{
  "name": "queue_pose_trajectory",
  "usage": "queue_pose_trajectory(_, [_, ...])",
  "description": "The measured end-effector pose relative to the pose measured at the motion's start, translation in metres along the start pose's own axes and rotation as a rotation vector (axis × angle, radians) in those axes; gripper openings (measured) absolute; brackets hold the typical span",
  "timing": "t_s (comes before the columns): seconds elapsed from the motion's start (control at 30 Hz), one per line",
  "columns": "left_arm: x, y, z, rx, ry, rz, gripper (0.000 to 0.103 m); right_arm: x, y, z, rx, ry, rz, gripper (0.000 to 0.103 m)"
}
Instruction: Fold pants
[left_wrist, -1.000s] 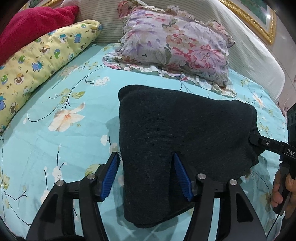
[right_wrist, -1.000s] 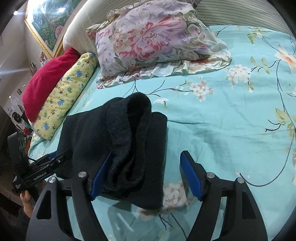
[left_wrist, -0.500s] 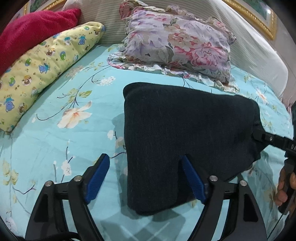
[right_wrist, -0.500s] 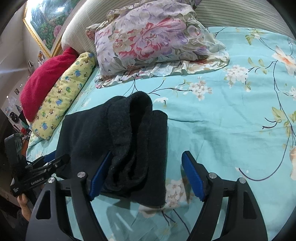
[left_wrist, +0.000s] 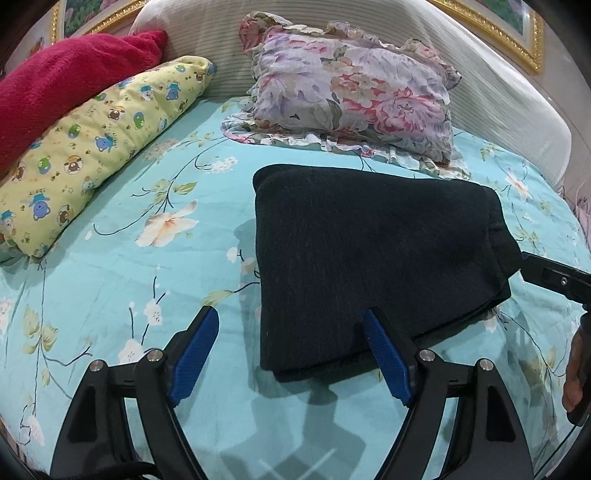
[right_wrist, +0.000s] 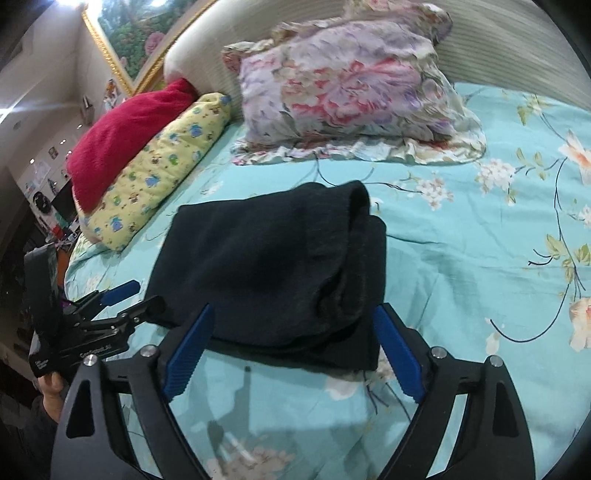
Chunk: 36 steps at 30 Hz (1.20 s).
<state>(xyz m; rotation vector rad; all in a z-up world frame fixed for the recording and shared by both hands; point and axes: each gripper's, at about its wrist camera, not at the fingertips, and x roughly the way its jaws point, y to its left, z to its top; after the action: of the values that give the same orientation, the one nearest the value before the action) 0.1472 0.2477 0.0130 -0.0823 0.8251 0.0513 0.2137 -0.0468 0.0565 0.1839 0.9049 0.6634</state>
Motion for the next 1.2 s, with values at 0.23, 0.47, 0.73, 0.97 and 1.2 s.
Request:
queue_pose_trajectory(0.23, [-0.010, 0.002, -0.007, -0.005, -0.002, 0.023, 0.082, -0.011, 0.012, -0.012, -0.030, 0.000, -0.006, 0.093])
queue_pose_trajectory(0.47, [-0.023, 0.002, -0.016, 0.016, -0.024, 0.054, 0.083, -0.017, 0.030, -0.024, -0.116, -0.005, -0.013, 0.093])
queue_pose_trajectory(0.73, [-0.041, 0.000, -0.027, 0.058, -0.074, 0.093, 0.084, -0.019, 0.052, -0.034, -0.224, -0.014, -0.031, 0.094])
queue_pose_trajectory(0.97, [-0.044, -0.003, -0.039, 0.084, -0.080, 0.139, 0.085, -0.014, 0.060, -0.041, -0.262, 0.002, -0.040, 0.096])
queue_pose_trajectory(1.2, [-0.037, -0.001, -0.042, 0.080, -0.075, 0.150, 0.085, -0.004, 0.058, -0.047, -0.269, 0.023, -0.058, 0.096])
